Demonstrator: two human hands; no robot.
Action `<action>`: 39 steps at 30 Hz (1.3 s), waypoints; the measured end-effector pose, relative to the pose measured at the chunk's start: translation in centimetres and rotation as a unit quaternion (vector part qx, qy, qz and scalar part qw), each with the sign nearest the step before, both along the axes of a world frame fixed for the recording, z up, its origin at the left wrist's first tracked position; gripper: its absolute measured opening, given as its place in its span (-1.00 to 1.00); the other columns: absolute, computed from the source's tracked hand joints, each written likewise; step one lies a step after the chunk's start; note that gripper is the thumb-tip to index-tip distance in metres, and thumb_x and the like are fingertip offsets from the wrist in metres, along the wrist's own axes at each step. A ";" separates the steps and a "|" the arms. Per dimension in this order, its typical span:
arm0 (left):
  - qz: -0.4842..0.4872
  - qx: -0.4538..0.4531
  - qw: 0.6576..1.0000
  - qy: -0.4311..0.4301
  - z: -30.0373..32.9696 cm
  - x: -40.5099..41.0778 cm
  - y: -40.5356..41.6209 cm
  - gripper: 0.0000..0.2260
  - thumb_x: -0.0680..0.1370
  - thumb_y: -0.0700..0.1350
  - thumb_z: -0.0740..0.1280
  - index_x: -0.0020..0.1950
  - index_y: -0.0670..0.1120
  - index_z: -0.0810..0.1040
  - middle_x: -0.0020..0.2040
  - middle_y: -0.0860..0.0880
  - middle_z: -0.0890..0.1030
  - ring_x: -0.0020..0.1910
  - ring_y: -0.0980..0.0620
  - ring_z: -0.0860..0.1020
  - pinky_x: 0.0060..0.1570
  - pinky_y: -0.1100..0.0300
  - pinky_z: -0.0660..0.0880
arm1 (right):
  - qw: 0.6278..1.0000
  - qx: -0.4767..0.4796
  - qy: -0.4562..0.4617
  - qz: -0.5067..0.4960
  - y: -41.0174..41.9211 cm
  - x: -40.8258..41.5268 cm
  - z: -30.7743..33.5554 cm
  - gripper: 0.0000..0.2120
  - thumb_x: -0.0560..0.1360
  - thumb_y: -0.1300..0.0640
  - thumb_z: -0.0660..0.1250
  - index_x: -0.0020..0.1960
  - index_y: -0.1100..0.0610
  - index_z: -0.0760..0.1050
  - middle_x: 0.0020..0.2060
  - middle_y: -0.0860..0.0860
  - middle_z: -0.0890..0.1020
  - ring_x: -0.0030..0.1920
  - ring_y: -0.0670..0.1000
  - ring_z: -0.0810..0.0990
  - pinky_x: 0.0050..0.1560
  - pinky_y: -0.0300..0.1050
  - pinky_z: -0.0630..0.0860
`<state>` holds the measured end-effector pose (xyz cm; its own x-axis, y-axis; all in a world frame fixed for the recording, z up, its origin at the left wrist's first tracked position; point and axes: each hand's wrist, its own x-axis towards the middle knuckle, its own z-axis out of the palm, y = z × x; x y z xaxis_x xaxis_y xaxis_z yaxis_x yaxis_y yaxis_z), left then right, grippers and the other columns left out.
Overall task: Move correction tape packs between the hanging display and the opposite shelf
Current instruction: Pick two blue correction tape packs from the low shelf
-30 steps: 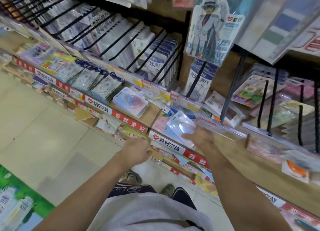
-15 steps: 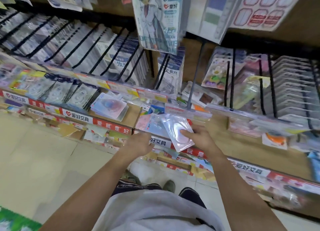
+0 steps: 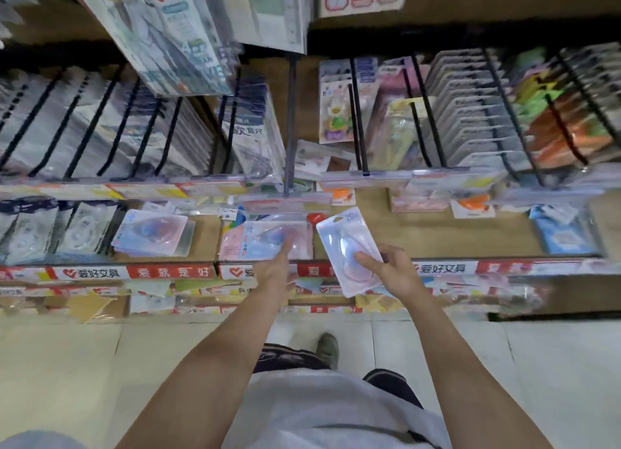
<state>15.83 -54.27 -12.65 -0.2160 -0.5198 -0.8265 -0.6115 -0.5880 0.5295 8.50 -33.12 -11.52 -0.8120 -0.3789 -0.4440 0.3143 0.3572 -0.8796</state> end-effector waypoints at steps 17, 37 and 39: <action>0.014 -0.144 0.984 -0.108 -1.7 -2.5 2.5 -0.06 0.40 0.29 0.49 0.58 -0.10 0.11 0.49 -0.22 0.28 0.46 -0.30 0.32 0.35 -0.22 0.36 | 0.999 -0.014 0.016 -0.043 0.4 0.9 1.3 -0.79 0.48 0.11 0.51 -0.06 0.27 0.63 -0.27 0.04 0.61 -0.33 -0.13 0.54 -0.31 -0.33 0.43; 0.007 -0.227 0.964 -0.136 -2.9 -3.7 2.6 -0.09 0.36 0.20 0.55 0.51 -0.16 0.19 0.39 -0.21 0.37 0.37 -0.24 0.37 0.35 -0.10 0.33 | 0.999 0.011 0.003 -0.034 -0.2 -0.3 0.9 -0.81 0.48 0.08 0.52 -0.10 0.20 0.62 -0.30 -0.03 0.64 -0.33 -0.12 0.57 -0.28 -0.26 0.47; 0.033 -0.220 0.965 -0.139 -2.1 -3.9 2.3 -0.14 0.35 0.26 0.53 0.45 -0.14 0.26 0.31 -0.16 0.42 0.28 -0.18 0.43 0.24 -0.05 0.36 | 0.999 0.005 0.001 -0.032 -0.7 -0.3 1.0 -0.78 0.47 0.09 0.52 -0.08 0.25 0.62 -0.28 0.00 0.64 -0.31 -0.08 0.58 -0.26 -0.22 0.48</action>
<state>11.93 -52.00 -14.75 0.0282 -0.8382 -0.5446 -0.7341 -0.3872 0.5578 8.24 -33.86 -10.52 -0.8348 -0.3224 -0.4463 0.3356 0.3446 -0.8767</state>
